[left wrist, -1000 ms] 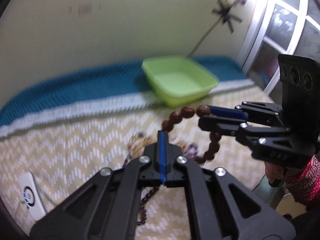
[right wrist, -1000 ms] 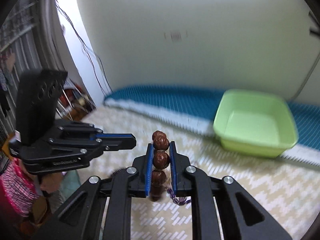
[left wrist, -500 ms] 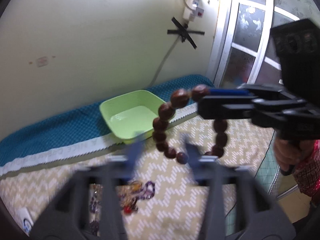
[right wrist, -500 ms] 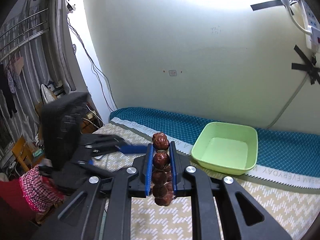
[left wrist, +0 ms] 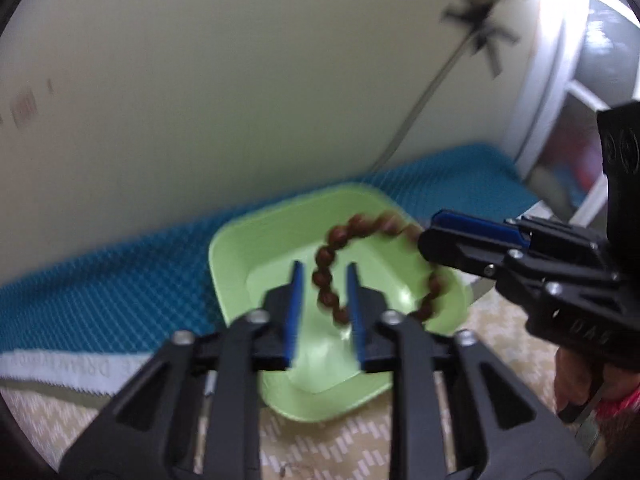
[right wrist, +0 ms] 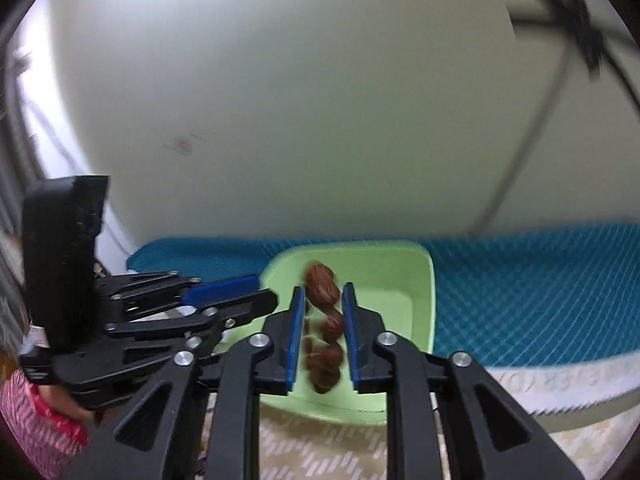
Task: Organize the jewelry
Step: 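Grasp the brown wooden bead bracelet with the right gripper and lift it, then carry the brown bracelet into the green tray and open the right gripper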
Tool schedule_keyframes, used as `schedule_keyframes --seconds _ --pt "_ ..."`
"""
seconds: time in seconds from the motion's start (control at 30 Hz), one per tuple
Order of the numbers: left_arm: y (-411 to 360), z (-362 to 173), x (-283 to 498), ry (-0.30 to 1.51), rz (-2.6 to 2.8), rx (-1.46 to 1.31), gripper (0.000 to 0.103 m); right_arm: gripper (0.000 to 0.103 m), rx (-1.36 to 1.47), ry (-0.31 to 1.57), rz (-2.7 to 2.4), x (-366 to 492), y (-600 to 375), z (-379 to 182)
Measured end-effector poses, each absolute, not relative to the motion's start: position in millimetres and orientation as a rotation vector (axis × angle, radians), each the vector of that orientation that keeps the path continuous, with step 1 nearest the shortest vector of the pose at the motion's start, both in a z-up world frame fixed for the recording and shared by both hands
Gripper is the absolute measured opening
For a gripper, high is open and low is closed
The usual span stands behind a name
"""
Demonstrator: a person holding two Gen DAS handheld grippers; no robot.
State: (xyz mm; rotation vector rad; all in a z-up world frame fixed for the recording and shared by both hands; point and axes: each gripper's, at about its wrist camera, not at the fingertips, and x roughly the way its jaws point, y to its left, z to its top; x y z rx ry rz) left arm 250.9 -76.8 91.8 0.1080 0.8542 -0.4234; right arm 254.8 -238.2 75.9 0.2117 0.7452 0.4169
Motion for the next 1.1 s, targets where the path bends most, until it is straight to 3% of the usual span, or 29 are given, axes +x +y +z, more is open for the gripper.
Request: schedule_keyframes --seconds 0.2,0.27,0.3,0.33,0.4,0.47,0.53,0.6,0.67,1.1 --pt "-27.5 114.9 222.8 0.817 -0.418 0.042 0.029 0.019 0.272 0.685 0.424 226.3 -243.8 68.2" --pt "0.5 126.7 197.3 0.774 -0.402 0.011 0.043 0.039 0.253 0.635 0.428 197.1 -235.7 79.0" --pt "22.2 132.9 175.3 0.743 -0.385 -0.008 0.045 0.062 0.266 0.61 0.425 179.0 -232.8 78.4" --pt "33.2 133.9 163.3 0.735 -0.372 -0.013 0.046 0.07 0.286 0.593 0.431 166.6 -228.7 75.3" --pt "59.6 133.3 130.0 0.735 -0.315 -0.021 0.047 0.07 0.3 0.635 0.485 143.1 -214.9 73.7" --pt "81.0 126.3 102.7 0.753 -0.256 -0.036 0.047 0.062 0.279 0.644 0.489 124.5 -200.1 74.1" --pt "102.1 116.0 71.6 0.758 -0.223 -0.067 0.047 0.04 0.266 0.646 0.505 105.7 -187.8 71.1" --pt "115.6 104.0 46.6 0.78 -0.209 -0.115 0.047 0.025 0.319 0.677 0.554 89.8 -178.3 62.7" --pt "125.7 95.8 28.1 0.796 -0.199 -0.141 0.047 0.02 0.371 0.705 0.566 75.8 -172.6 54.4" --pt "101.5 38.8 -29.2 0.849 -0.243 -0.055 0.047 0.022 0.258 0.892 0.58 21.2 -138.1 -4.8"
